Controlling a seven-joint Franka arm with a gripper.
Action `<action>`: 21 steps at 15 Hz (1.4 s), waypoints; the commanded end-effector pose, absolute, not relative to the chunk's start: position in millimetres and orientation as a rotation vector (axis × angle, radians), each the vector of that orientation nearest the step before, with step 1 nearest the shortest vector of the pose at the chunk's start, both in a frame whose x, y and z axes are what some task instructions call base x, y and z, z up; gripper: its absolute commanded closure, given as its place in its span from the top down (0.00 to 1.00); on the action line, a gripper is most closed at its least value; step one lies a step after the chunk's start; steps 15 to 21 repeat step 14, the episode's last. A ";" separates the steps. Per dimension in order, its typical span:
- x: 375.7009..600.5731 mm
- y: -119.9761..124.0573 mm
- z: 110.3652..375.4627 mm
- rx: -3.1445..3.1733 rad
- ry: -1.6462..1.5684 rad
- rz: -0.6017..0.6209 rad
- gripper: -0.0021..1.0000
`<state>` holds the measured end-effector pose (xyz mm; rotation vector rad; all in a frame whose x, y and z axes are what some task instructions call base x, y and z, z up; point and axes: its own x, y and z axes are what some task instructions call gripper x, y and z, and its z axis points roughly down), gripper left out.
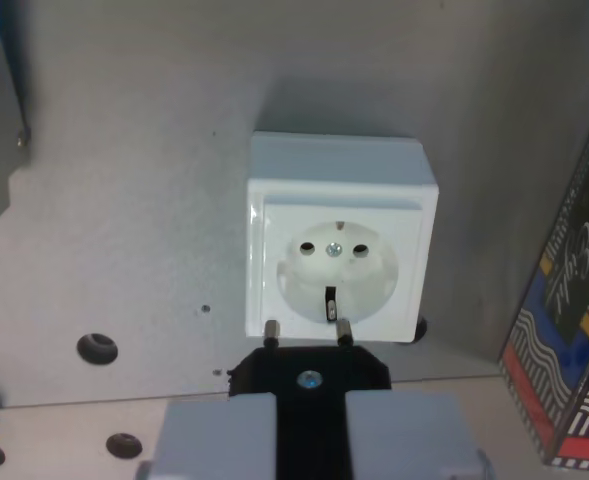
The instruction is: Move above the white socket
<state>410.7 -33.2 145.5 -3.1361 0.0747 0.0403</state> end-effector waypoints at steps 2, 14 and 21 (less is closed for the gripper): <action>404.3 -38.2 129.8 -3.101 0.194 -0.117 0.00; 395.6 -44.0 105.6 -3.091 0.183 -0.125 0.00; 395.6 -44.0 105.6 -3.091 0.183 -0.125 0.00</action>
